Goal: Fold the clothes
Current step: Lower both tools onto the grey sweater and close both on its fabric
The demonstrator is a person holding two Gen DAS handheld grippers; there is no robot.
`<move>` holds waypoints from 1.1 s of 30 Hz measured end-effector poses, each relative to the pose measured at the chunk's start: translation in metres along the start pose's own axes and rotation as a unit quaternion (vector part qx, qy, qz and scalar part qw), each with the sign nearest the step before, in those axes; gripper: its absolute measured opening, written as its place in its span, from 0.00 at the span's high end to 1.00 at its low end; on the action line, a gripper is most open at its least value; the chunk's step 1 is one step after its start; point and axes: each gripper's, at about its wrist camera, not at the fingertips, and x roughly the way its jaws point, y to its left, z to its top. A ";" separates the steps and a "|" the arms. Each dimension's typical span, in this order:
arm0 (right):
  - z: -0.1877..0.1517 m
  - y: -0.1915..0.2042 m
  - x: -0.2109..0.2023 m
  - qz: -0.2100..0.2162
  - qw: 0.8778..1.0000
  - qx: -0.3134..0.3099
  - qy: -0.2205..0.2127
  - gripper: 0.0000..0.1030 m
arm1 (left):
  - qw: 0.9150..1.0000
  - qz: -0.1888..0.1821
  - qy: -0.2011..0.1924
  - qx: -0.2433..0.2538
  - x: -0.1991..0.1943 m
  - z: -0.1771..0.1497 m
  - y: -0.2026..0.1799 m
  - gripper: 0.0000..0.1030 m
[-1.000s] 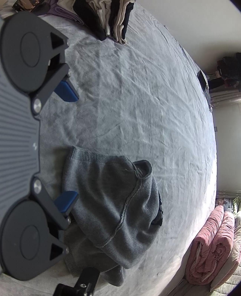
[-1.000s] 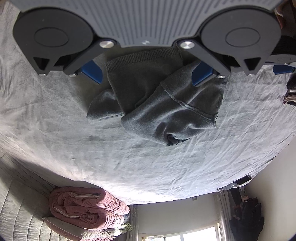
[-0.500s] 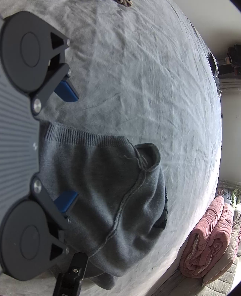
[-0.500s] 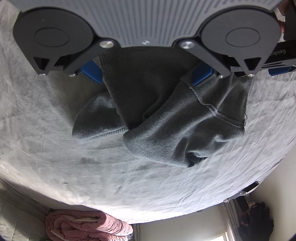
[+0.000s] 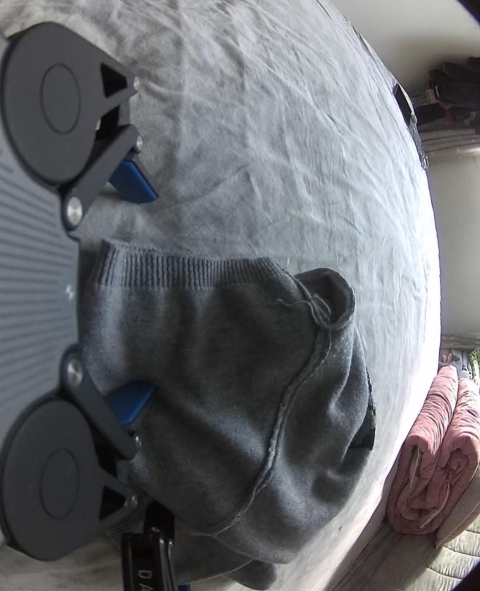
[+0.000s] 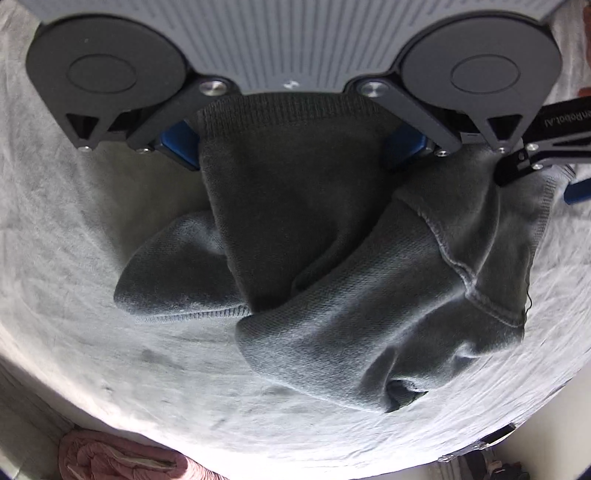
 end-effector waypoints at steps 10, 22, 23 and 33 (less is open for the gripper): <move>0.003 -0.003 -0.049 0.013 0.998 -0.047 -0.042 0.00 | 0.996 -0.078 0.013 -0.049 -0.024 0.009 0.017 0.20; 0.002 -0.027 -0.059 -0.008 0.998 -0.027 -0.057 0.00 | 0.987 -0.155 -0.035 0.027 -0.039 0.000 -0.047 0.28; 0.002 -0.028 -0.058 -0.011 0.998 -0.025 -0.056 0.00 | 0.987 -0.152 -0.036 0.035 -0.036 -0.002 -0.051 0.30; 0.004 -0.029 -0.058 -0.004 0.998 -0.024 -0.062 0.00 | 0.990 -0.098 -0.096 0.033 -0.052 -0.005 -0.036 0.92</move>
